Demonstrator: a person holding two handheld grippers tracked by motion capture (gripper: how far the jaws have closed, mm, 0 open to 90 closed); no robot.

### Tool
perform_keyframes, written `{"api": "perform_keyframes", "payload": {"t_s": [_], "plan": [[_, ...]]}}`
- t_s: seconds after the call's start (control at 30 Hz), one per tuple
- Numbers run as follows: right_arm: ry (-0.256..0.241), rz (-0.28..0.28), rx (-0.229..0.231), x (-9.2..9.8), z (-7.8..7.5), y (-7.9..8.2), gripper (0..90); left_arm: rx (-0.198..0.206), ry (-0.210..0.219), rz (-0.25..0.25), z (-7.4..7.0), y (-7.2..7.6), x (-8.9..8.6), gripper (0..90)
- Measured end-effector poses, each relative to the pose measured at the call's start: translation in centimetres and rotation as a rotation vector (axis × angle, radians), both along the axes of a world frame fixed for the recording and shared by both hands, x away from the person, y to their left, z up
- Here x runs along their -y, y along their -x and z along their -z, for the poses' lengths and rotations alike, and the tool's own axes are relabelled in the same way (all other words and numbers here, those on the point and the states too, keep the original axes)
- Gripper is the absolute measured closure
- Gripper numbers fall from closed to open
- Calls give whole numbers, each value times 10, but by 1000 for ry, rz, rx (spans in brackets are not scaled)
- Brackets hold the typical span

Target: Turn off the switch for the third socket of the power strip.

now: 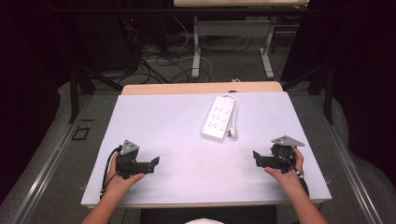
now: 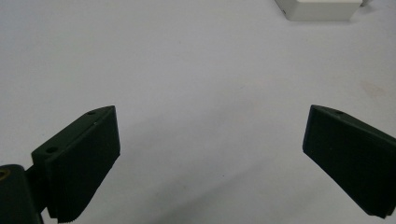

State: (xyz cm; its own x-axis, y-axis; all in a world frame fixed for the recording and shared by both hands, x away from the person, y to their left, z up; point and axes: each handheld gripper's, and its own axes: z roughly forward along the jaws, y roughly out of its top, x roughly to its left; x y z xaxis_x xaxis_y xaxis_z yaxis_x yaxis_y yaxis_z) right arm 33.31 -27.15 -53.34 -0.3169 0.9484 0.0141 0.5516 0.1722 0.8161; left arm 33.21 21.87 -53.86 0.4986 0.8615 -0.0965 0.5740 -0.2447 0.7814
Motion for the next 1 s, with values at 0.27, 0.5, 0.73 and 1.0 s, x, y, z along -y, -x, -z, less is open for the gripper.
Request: {"api": "perform_keyframes", "payload": {"t_s": [0.27, 0.5, 0.73, 1.0], "plan": [[19, -38, -13, -6, -2, 1, 5, 0, -5, 2, 1, 0, 2, 38], [23, -62, -38, -9, -2, 1, 5, -1, -7, 6, 0, 0, 2, 38], [27, -87, -73, -12, -1, 1, 5, 2, -12, 6, 0, 0, 2, 39], [49, -119, -113, -20, 0, 3, 5, 6, -15, 6, 0, 0, 2, 41]]}}
